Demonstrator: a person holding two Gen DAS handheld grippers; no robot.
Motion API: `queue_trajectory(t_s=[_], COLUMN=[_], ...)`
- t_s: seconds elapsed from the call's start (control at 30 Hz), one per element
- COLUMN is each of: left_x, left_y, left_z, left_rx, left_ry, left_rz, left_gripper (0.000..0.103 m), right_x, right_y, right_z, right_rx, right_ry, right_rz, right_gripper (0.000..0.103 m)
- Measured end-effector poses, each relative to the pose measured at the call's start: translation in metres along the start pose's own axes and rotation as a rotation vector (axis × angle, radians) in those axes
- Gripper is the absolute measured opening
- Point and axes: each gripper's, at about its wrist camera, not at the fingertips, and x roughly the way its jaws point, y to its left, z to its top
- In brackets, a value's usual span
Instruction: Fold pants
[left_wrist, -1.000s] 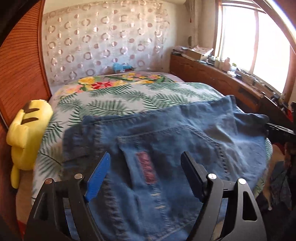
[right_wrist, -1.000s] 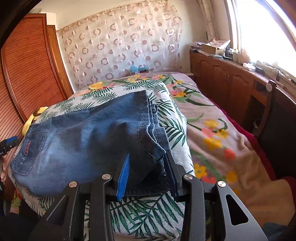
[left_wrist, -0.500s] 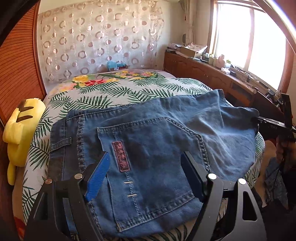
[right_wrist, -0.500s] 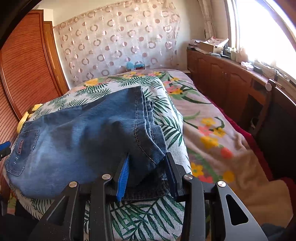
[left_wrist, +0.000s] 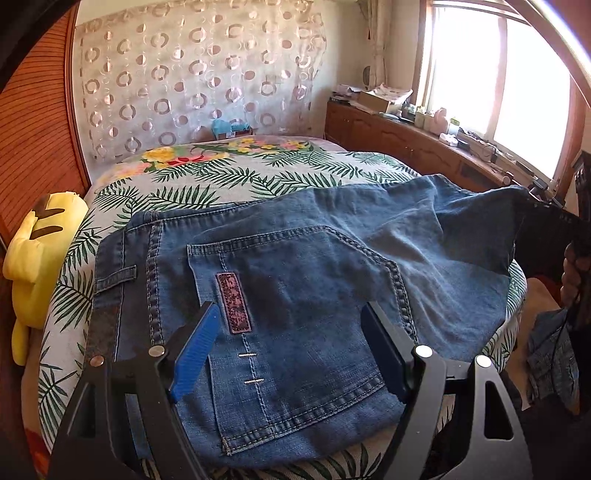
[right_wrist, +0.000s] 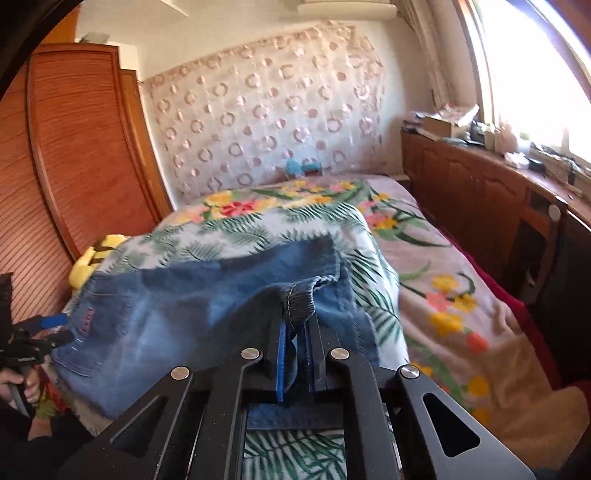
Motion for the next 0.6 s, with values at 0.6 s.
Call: queue_trajectory(t_s=[0.6], left_x=[-0.061], left_y=[0.046], left_z=[-0.002], left_rx=[-0.086], left_ry=[-0.131], left_rz=[0.062], left_gripper=[0.079], right_x=[0.018], right_y=[0.158], right_z=[0.071], right_rx=[-0.253], right_ry=[-0.064], right_rz=[0.409], right_gripper=[0.006])
